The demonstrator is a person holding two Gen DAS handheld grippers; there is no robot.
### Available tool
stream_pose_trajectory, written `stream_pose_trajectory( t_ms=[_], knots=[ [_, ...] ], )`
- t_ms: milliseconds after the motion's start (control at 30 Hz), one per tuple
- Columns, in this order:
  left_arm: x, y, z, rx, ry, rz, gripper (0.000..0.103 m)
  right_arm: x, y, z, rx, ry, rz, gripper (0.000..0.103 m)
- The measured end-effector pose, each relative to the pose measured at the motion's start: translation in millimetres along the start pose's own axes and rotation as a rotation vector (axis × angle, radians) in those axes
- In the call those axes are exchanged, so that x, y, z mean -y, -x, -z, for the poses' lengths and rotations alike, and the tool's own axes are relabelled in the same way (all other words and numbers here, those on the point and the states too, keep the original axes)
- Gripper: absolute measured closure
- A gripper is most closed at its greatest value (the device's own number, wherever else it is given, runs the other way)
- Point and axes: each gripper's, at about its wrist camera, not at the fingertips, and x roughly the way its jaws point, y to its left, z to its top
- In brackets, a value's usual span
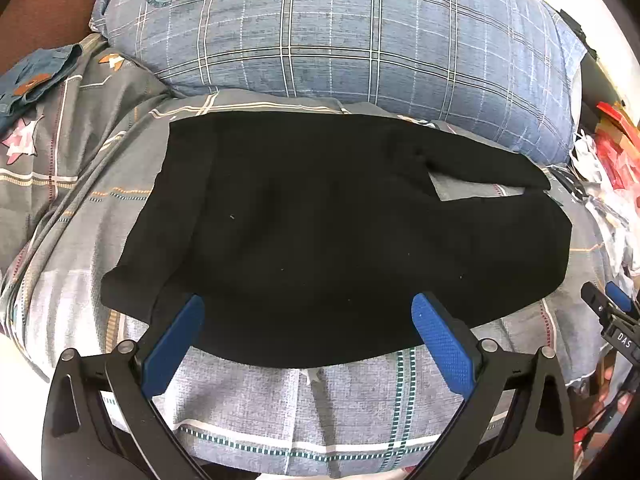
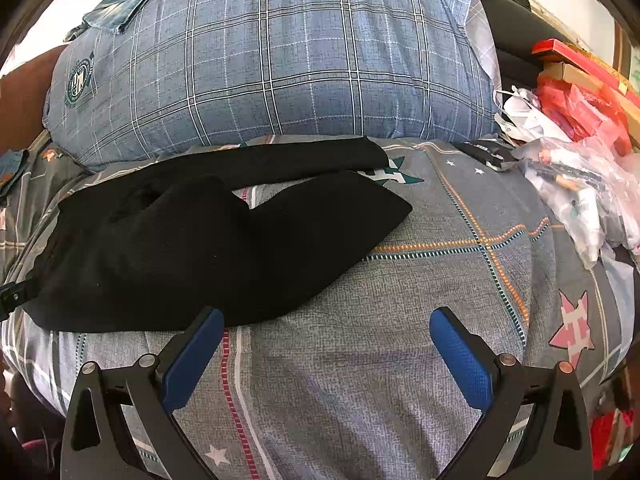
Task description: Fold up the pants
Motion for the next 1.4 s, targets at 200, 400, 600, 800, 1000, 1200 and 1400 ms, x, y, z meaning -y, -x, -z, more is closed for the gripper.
stream_pose_trajectory(
  t_ms=[200, 400, 600, 800, 1000, 1200, 1400],
  knots=[
    [5.1, -2.4, -1.7, -0.007, -0.014, 0.0, 0.0, 0.5, -1.8, 0.0, -0.003, 0.003, -0.001, 0.0],
    [2.8, -5.9, -5.4, -0.057, -0.009, 0.015, 0.0, 6.9, -8.3, -4.5, -0.023, -0.016, -0.027, 0.0],
    [-30.9, -9.2, 0.2, -0.186, 0.106, 0.124, 0.0, 44.8, -26.7, -31.5, -0.028, -0.106, -0.035, 0.0],
    [-58.8, -32.8, 12.7, -0.272, 0.271, 0.176, 0.0, 71.5, -77.1, -56.6, -0.085, -0.217, -0.092, 0.0],
    [-65.3, -46.5, 1.5, -0.225, 0.429, 0.223, 0.017, 72.8, -104.1, -64.1, -0.103, -0.276, -0.209, 0.089],
    [-71.7, -41.6, -23.0, -0.208, 0.428, 0.265, 0.09, 88.0, -46.0, -65.1, 0.018, -0.253, -0.252, 0.097],
    [-91.7, -48.8, 1.0, -0.279, 0.439, 0.265, 0.089, 129.1, -17.5, -11.2, -0.047, -0.309, -0.14, 0.097]
  ],
)
